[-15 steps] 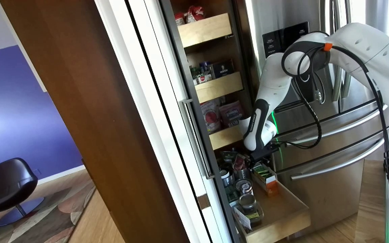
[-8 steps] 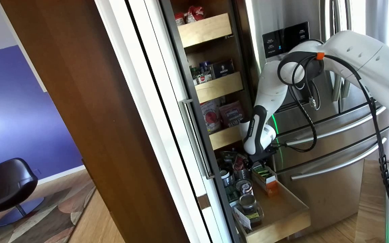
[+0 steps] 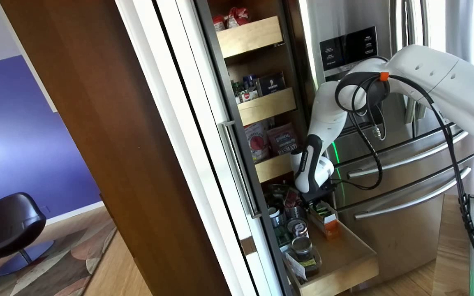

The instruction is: Move the box in the drawer forward, the place it horizontally

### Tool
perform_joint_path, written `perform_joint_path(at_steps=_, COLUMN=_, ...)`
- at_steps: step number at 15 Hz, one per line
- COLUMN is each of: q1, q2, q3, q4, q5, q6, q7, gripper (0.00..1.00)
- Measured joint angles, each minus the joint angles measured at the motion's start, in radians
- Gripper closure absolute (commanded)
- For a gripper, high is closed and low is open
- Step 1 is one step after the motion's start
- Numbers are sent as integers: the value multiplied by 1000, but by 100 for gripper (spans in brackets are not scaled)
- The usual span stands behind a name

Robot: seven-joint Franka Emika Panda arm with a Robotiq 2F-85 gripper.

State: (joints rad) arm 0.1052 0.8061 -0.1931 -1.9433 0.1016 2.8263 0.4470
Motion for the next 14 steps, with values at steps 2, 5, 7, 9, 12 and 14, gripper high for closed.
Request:
perform_joint_path(at_steps=2, q1=0, q2=14, q3=1, q4=11, q5=3, q6=0, q7=0, gripper=86)
perform_joint_path(at_steps=5, q1=0, q2=30, q3=2, q4=24, q5=4, q6=-1, q7=0, gripper=83)
perform_joint_path(at_steps=7, q1=0, q2=37, q3=2, q4=30, q5=5, q6=-1, q7=0, gripper=87)
perform_joint_path(at_steps=9, q1=0, q2=41, q3=2, q4=32, q5=5, q6=-1, q7=0, gripper=97)
perform_joint_path(at_steps=12, q1=0, q2=42, q3=2, q4=32, q5=5, q6=-2, q7=0, gripper=100)
perform_joint_path(at_steps=14, q1=1, q2=41, q3=2, q4=32, q5=5, q6=-2, q7=0, gripper=100)
